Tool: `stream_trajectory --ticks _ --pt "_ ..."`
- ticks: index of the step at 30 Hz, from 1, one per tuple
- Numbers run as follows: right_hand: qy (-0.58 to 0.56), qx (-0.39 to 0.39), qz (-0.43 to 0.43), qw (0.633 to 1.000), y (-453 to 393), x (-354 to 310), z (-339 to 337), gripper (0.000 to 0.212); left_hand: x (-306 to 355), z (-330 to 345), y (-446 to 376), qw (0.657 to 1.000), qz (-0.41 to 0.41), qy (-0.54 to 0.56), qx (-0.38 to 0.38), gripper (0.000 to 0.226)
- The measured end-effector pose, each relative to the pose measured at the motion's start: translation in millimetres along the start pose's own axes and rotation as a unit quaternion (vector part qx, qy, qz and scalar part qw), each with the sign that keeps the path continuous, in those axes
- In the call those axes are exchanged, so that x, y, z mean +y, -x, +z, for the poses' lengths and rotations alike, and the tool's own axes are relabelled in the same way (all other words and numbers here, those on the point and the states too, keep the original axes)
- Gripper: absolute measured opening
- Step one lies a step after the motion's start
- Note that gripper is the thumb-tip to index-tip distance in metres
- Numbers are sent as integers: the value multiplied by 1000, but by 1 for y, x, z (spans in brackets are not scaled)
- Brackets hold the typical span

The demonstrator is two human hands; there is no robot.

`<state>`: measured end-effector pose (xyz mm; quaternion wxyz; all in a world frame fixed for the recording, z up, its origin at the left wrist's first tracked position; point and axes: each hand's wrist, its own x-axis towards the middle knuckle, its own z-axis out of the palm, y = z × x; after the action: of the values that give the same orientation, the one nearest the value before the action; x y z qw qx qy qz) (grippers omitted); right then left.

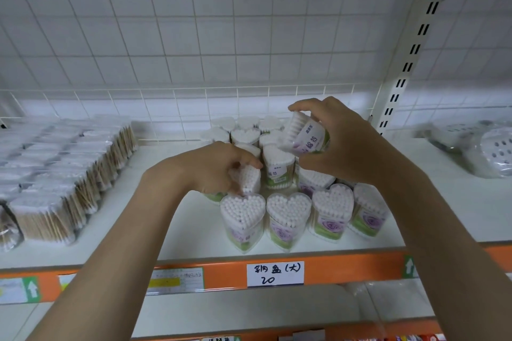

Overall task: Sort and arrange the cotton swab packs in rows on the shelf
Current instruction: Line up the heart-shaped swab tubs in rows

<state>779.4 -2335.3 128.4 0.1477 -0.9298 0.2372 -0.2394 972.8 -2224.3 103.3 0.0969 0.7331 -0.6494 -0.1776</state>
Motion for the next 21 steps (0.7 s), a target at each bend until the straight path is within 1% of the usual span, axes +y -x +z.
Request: stream_trajectory --ticks 2,6,11,15,18,21 --pt "-1 3 11 1000 -2 -1 4 69 -3 1 -1 1000 8 5 8 60" --pt "-16 -14 23 1000 -2 0 13 65 -7 1 -3 998 50 -5 24 56" --pt "-54 -46 49 996 3 1 26 71 -16 1 -2 994 77 -43 61 51" --pt "-18 -46 62 997 6 -2 39 62 -24 5 0 992 74 -62 84 42" --pt "17 -54 78 995 6 -6 46 64 -25 8 0 990 87 -51 98 28" --pt "30 -77 98 992 7 -7 51 66 -25 13 -1 987 92 -52 119 43"
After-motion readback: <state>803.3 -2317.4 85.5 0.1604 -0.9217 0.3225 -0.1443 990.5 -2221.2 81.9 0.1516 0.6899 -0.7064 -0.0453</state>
